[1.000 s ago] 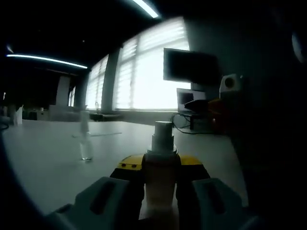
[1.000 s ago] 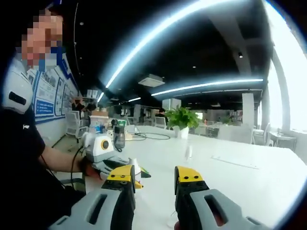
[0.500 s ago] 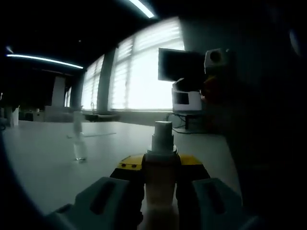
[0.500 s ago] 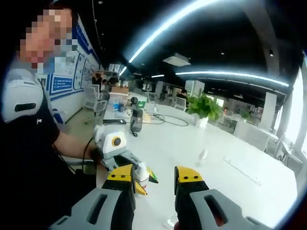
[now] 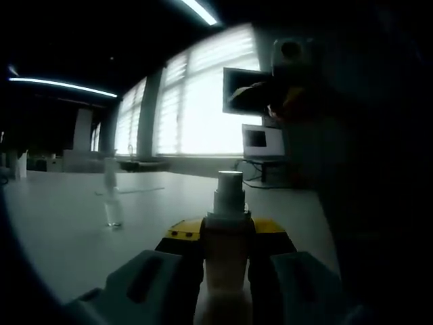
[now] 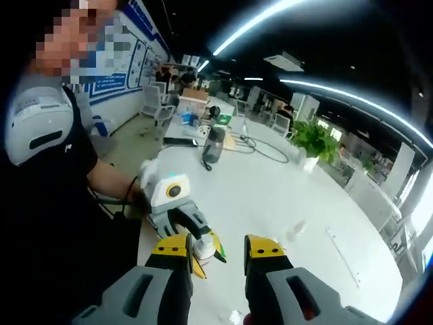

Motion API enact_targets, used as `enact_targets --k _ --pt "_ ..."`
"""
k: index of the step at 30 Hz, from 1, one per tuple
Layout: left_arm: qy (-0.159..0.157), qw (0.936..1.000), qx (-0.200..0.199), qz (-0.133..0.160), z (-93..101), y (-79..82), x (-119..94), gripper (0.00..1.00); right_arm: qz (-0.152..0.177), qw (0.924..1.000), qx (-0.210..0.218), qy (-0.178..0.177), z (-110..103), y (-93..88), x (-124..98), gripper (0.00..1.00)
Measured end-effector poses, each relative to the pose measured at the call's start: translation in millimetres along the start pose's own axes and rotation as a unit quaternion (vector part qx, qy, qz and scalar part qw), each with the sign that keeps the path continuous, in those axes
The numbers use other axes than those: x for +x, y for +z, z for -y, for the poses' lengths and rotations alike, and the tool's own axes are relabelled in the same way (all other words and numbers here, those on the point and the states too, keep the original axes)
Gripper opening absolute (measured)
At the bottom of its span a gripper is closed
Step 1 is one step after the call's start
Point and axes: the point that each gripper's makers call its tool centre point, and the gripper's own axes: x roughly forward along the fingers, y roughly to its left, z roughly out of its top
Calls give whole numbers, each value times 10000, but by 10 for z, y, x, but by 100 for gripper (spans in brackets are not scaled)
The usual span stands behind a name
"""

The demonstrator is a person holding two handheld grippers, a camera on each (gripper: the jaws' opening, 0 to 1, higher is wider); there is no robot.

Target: Clamp pump bottle remove cover press pump head put on cover

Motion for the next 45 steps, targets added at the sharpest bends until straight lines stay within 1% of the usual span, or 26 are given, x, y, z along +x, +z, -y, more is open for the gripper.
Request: enact_targets --k 2,5,6,8,10,13,16,17,19,24,29,30,31,33,34,37,40,43,45 --pt "9 10000 -20 2 3 2 -1 15 -112 9998 -79 132 -31 1 47 25" --pt "3 10000 -28 10 9 5 0 15 -390 9983 -309 304 -51 -16 84 25" --pt "0 10000 -26 12 12 5 1 15 -443 9976 -406 341 -52 -3 94 25" --pt "-6 10000 -35 13 17 6 4 15 -489 9970 -432 410 -62 38 111 24" --pt "1 10000 -54 13 15 5 5 15 -640 9941 -659 573 -95 61 124 22" --pt "19 9999 -120 16 -1 1 1 15 -1024 9858 -1066 793 -135 31 163 20" --pt "15 9999 -137 18 -4 -3 -1 15 -1309 9778 -1238 1072 -195 -15 204 20" --pt "13 9999 -135 19 -2 -3 -1 15 -1385 9757 -1290 1108 -194 -31 213 20" --pt "7 9999 -121 20 -1 -6 -1 15 -1593 9691 -1422 1233 -187 -74 251 19" --pt "2 10000 -90 20 5 -8 -3 15 -1743 9636 -1490 1372 -170 -48 346 18" --pt "-6 10000 -92 15 7 -6 1 15 -1921 9558 -1626 1521 -160 -60 388 16" --pt "3 10000 -88 9 6 -6 0 15 -1985 9532 -1659 1563 -161 -72 395 16" --pt "3 10000 -80 5 6 -7 -2 15 -2078 9477 -1743 1681 -174 -94 400 16" --pt "3 10000 -63 -1 8 -7 -2 15 -2222 9406 -1817 1815 -186 -126 411 15" --pt "-2 10000 -55 -2 10 -7 -1 15 -2248 9400 -1822 1808 -173 -126 435 14" --pt "-7 10000 -52 -2 14 -7 1 15 -2350 9344 -1928 1856 -157 -131 481 12" --pt "-11 10000 -79 2 10 -7 1 15 -2381 9299 -1969 1994 -196 -115 510 11" --pt "-12 10000 -91 5 4 -6 1 15 -2531 9194 -2161 2093 -205 -158 512 10" --pt "-19 10000 -87 6 3 -7 2 15 -2581 9163 -2200 2132 -210 -173 509 9"
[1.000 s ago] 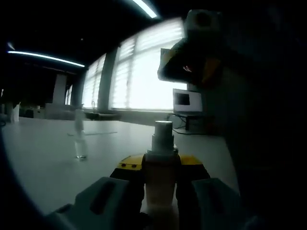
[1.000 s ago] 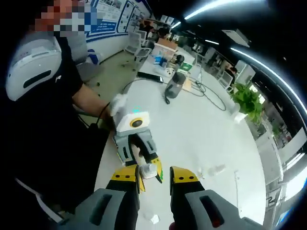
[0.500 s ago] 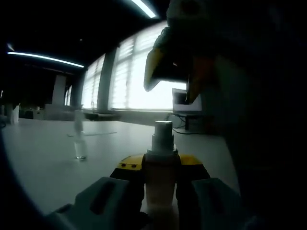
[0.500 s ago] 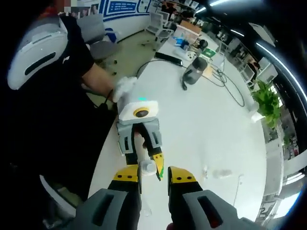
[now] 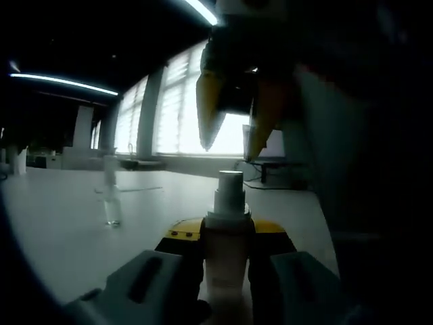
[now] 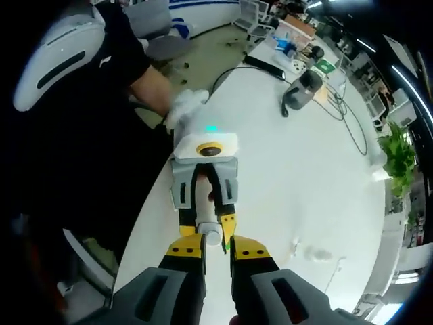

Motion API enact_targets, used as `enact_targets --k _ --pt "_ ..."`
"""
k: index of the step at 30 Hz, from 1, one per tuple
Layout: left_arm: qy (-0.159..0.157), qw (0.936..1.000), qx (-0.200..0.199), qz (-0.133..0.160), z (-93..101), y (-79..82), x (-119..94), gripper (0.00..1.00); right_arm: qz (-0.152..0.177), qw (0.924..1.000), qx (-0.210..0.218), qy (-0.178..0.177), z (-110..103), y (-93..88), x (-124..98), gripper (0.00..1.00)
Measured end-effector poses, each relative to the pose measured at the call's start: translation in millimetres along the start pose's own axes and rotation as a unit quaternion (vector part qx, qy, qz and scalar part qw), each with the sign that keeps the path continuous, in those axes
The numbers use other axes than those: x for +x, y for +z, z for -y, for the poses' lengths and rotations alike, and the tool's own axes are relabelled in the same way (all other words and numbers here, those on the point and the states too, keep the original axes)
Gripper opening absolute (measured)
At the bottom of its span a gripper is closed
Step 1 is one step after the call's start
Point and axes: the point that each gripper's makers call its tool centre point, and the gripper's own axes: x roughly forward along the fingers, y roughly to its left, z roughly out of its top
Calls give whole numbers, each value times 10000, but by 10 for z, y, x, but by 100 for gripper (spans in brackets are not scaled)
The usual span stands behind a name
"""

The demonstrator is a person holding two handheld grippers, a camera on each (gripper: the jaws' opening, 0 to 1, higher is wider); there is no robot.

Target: Clamp pump bottle remove cover press pump head put on cover

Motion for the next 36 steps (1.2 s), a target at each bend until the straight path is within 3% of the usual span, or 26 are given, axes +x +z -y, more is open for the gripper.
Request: enact_targets --k 8,36 --pt "-11 10000 10 2 4 0 1 15 -132 9999 -55 71 1 -39 38 0" --pt "-32 10000 41 4 12 -1 9 15 -358 9987 -237 268 -68 -39 65 0"
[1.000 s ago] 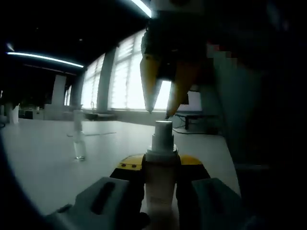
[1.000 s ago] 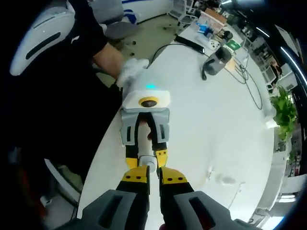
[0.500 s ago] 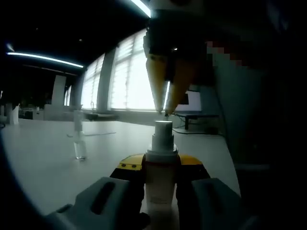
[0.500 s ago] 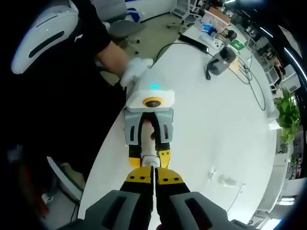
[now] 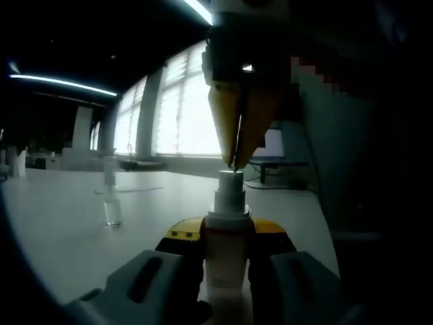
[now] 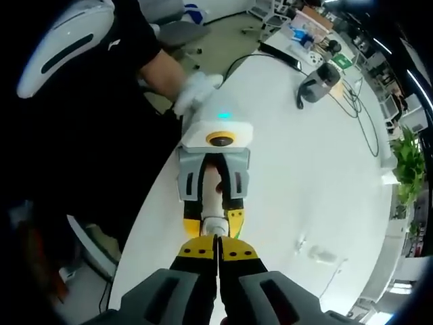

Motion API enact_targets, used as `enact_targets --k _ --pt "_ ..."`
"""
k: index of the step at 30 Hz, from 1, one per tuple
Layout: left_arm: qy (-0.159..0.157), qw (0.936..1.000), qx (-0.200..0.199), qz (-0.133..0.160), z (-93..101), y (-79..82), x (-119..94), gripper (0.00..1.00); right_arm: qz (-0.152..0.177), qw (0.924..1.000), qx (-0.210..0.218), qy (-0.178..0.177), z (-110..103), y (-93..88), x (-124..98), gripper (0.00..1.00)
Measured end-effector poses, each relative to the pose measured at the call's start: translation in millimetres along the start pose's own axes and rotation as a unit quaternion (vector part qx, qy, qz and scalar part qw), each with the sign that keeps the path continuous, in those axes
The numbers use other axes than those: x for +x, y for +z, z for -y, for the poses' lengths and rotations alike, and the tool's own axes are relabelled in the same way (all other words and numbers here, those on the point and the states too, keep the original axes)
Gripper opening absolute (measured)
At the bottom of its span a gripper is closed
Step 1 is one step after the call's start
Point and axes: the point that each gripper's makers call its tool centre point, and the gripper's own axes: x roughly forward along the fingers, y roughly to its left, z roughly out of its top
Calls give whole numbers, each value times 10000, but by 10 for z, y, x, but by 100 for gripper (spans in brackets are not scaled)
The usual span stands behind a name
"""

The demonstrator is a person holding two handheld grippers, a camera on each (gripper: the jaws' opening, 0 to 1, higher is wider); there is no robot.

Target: Clamp pump bottle remove cover press pump head put on cover

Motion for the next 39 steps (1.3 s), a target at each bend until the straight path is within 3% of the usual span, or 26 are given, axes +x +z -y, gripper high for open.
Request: enact_targets --k 26,39 --pt "-2 10000 8 2 -2 2 -5 15 -141 9998 114 101 15 -29 8 0" --pt "-5 10000 6 5 4 3 -5 15 -742 9958 341 413 -1 -31 33 0"
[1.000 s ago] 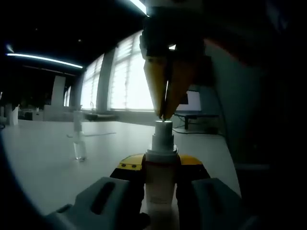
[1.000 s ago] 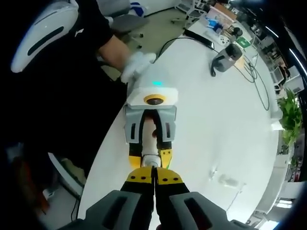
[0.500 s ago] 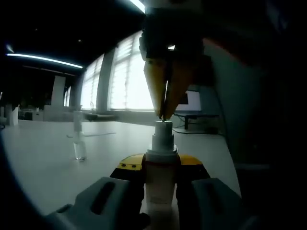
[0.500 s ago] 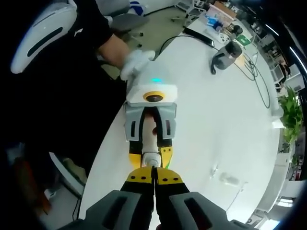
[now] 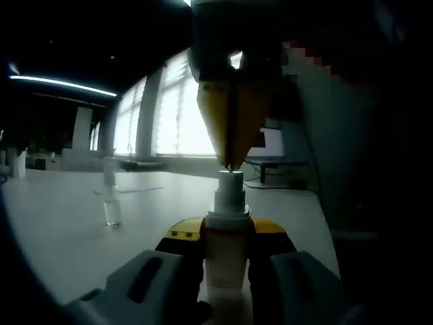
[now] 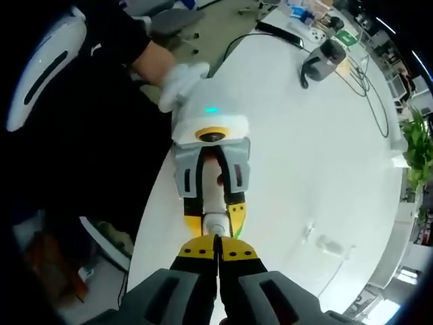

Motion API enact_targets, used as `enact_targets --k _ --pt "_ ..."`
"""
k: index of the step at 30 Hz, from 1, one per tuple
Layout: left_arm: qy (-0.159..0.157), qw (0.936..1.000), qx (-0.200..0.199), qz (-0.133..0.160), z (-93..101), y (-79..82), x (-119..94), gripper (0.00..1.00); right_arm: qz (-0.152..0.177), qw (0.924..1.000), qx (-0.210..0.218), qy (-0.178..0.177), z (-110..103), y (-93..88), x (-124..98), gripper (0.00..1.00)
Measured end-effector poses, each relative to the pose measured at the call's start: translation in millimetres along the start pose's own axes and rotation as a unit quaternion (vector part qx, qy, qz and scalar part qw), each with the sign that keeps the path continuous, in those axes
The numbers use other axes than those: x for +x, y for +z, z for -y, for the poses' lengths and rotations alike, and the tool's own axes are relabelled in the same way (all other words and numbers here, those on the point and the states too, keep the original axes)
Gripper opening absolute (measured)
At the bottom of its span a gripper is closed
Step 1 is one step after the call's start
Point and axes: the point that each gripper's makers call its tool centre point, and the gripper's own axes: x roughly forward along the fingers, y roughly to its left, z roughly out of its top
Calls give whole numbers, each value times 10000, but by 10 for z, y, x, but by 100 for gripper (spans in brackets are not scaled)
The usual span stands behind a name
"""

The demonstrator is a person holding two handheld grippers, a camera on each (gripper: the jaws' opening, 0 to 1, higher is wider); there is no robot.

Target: Clamp pump bottle remove cover press pump head put on cover

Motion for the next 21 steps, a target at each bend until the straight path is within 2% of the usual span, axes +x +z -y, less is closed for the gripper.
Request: enact_targets --k 6,12,21 --pt "6 10000 5 3 1 0 0 15 -140 9998 -9 147 2 -1 5 0" --pt "13 10000 14 -1 -1 0 1 15 -315 9986 263 334 6 -16 9 0" --pt "19 10000 35 5 3 7 0 15 -321 9989 145 302 -28 -28 4 0"
